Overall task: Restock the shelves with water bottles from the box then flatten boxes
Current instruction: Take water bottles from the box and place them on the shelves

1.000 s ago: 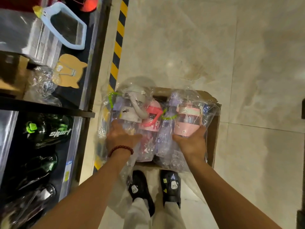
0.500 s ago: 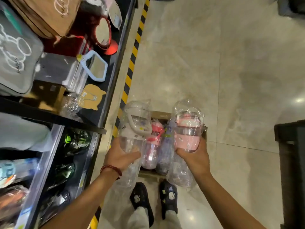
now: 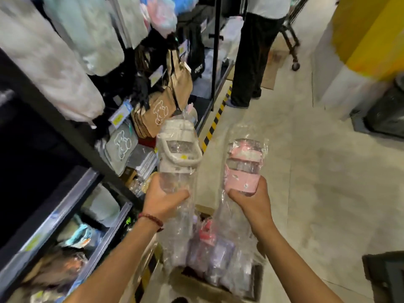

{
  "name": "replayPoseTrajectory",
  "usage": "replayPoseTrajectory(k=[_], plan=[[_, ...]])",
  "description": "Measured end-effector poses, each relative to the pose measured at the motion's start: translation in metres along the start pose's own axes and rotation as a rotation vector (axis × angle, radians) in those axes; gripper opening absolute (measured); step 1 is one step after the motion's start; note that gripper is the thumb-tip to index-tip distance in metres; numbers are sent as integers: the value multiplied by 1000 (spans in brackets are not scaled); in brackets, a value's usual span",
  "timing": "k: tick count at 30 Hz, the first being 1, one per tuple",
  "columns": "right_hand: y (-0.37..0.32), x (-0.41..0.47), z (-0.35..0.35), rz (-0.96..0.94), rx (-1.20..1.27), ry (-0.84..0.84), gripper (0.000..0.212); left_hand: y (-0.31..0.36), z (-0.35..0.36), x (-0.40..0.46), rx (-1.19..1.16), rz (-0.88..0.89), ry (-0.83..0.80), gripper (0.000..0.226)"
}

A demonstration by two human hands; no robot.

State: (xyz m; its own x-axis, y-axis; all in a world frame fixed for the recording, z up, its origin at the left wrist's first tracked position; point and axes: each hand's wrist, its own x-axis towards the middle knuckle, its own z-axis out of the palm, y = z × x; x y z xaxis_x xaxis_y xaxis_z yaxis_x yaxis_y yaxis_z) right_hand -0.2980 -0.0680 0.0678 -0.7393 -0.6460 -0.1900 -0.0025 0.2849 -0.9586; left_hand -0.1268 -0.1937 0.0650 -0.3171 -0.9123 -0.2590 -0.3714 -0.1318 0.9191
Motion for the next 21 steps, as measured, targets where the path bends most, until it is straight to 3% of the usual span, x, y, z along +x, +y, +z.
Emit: replayPoseTrajectory(k=[7,10,15,21], plan=[[-81,-23,2,-241,49,-245,56,58,-57,-79,-168,163,222,87],[-104,-42,25,-337,68,-397,61,69,-89,-122,-206,197,362,88],[-135,-106,81,-476,128,-702,71,65,-146,-212,-175,237,643,69],[-149,-222,148,-566,154,-1105,60,24,-210,-338,-114,156,1017,69]])
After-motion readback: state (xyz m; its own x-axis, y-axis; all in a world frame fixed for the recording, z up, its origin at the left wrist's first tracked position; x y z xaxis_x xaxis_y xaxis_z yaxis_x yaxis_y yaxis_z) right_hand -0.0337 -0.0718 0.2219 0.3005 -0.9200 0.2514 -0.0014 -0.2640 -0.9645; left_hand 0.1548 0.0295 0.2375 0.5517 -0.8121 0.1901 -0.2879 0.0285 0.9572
